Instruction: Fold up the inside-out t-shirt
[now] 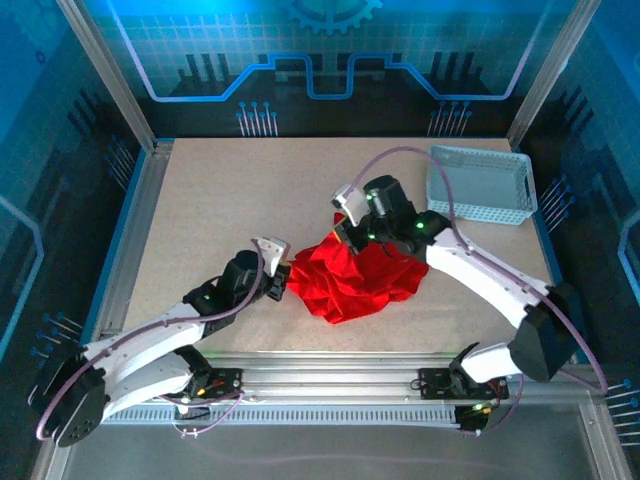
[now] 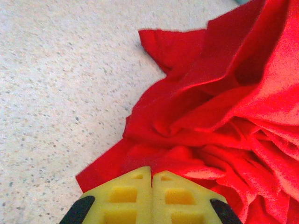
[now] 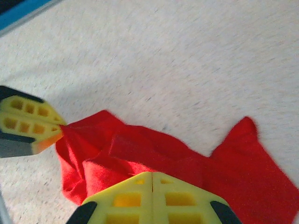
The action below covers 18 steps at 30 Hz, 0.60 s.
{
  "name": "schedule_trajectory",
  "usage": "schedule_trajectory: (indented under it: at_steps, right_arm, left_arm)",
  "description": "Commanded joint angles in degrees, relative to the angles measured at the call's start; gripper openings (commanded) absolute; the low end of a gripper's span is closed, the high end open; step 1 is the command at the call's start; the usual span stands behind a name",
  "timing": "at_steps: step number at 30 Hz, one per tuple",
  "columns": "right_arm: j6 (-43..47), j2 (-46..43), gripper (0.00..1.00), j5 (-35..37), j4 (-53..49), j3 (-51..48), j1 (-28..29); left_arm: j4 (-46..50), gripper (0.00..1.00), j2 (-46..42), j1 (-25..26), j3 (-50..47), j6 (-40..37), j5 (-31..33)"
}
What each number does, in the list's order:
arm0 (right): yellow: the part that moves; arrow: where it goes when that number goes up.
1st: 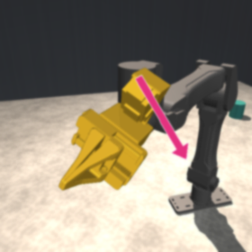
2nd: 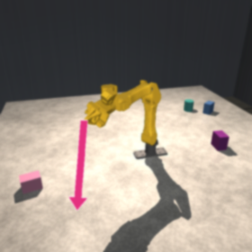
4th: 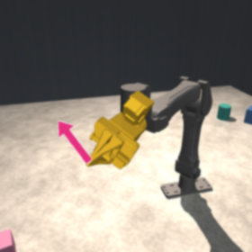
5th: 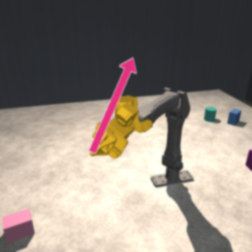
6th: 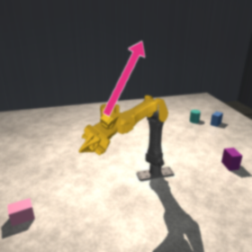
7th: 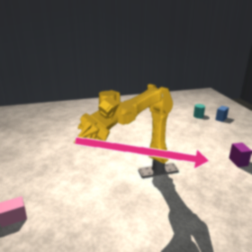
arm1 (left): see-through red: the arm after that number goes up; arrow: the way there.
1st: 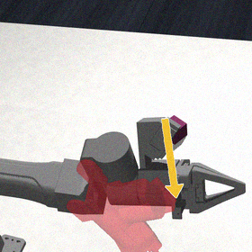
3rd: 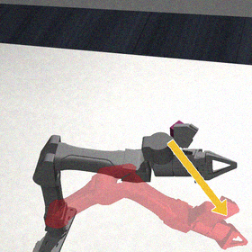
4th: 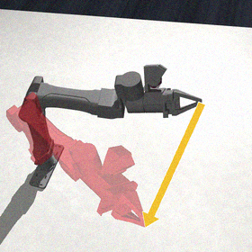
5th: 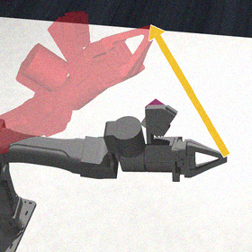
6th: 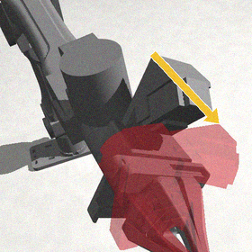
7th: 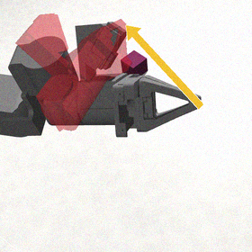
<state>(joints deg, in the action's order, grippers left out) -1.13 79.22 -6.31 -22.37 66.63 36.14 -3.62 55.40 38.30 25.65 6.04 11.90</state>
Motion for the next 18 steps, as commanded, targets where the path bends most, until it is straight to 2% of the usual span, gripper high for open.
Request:
schedule_trajectory:
  at_steps: [1,6,11,15,18]
  right_arm:
    - [-4.43,-5.56,0.0,4.41,2.76,-0.43,-3.06]
    - [-8.35,-10.62,0.0,9.39,0.23,5.93,-9.87]
    - [-11.23,-13.03,0.0,12.27,-1.61,16.7,-19.33]
    - [-15.6,-13.01,0.0,10.71,-3.57,27.39,-29.31]
    - [-18.36,-12.19,0.0,8.66,-5.61,34.47,-35.56]
  left_arm:
    - [-2.28,0.0,-4.03,-2.45,1.3,2.77,5.06]
    - [-0.48,0.0,-5.76,-10.69,9.18,5.66,5.68]
    - [3.35,0.0,-0.91,-18.15,23.0,4.03,9.53]
    - [6.08,0.0,2.61,-24.35,34.18,1.74,10.65]
    - [7.62,0.0,3.36,-28.37,40.39,1.78,8.2]
